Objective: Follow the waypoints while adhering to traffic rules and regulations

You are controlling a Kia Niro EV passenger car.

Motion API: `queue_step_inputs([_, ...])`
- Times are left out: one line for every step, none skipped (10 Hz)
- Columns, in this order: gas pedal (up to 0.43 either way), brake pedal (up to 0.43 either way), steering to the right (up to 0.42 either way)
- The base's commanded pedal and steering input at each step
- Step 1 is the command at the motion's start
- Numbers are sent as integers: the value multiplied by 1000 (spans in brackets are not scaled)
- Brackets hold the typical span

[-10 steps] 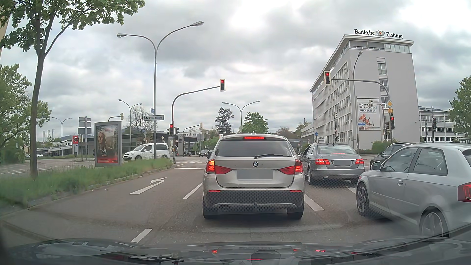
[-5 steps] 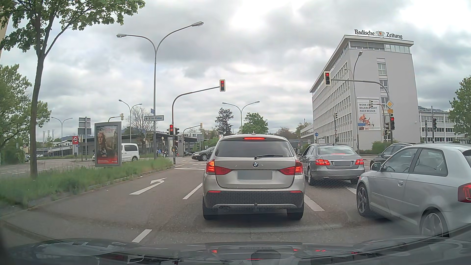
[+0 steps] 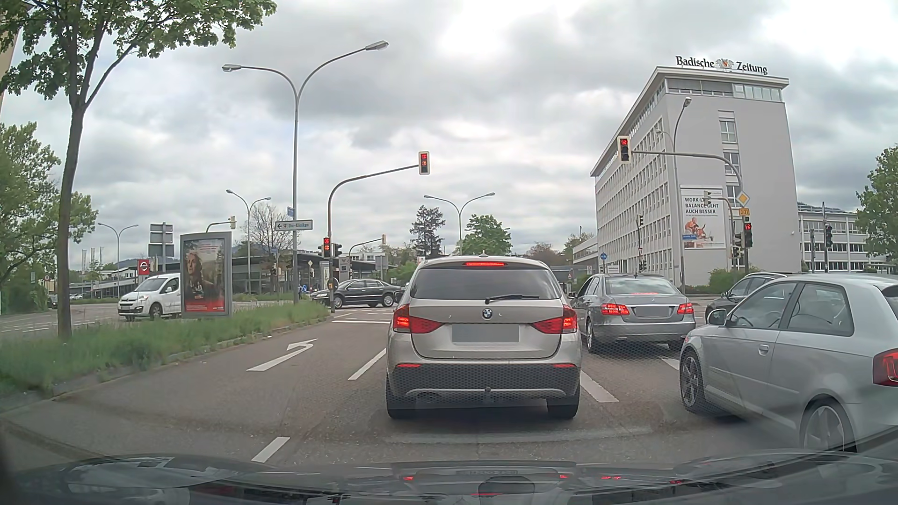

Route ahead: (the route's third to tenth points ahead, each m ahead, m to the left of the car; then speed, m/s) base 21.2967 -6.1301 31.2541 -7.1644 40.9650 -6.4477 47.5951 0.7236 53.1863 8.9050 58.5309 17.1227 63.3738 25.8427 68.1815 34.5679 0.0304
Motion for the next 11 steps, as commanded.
queue_step_inputs([0, 152, 1])
queue_step_inputs([0, 159, 2])
queue_step_inputs([0, 165, 1])
queue_step_inputs([0, 159, 1])
queue_step_inputs([0, 165, 2])
queue_step_inputs([0, 165, 1])
queue_step_inputs([0, 171, 1])
queue_step_inputs([0, 171, 2])
queue_step_inputs([0, 165, 1])
queue_step_inputs([0, 171, 1])
queue_step_inputs([0, 171, 1])
